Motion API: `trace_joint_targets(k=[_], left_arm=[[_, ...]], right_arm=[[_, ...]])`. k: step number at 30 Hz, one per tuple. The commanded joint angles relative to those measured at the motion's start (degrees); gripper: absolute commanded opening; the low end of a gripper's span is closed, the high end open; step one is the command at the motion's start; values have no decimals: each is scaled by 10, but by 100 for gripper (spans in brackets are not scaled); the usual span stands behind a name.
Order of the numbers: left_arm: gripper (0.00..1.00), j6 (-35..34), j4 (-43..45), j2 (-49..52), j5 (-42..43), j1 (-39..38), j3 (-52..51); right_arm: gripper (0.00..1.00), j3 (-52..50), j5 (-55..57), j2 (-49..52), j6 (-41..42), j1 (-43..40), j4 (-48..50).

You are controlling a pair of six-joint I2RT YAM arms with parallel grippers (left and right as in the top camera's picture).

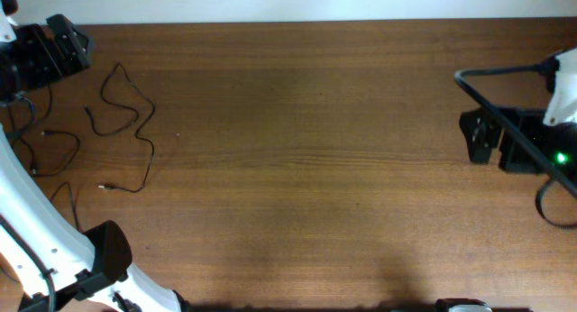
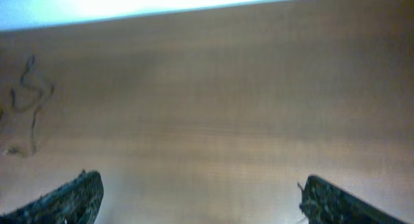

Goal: Untangle cables

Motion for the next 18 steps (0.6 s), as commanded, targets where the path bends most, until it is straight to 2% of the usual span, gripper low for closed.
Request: trace_joint_targets(k=[1, 5, 9, 13, 16, 18], left_arm=[[99, -3, -1, 3, 6, 0, -2], [99, -3, -1, 3, 6, 0, -2], [99, -3, -1, 3, 6, 0, -2], [99, -3, -1, 3, 6, 0, -2], [99, -3, -1, 3, 6, 0, -2], [99, -3, -1, 3, 6, 0, -2]], right_arm=[[99, -123, 16, -46, -19, -3, 118], [99, -410, 17, -216, -43, -4, 398], [99, -674, 17, -393, -43, -25, 606], [99, -970, 16, -583, -49, -27, 859], [99, -1140, 1, -696, -47, -25, 965], [99, -1211, 1, -745, -47, -16, 984]])
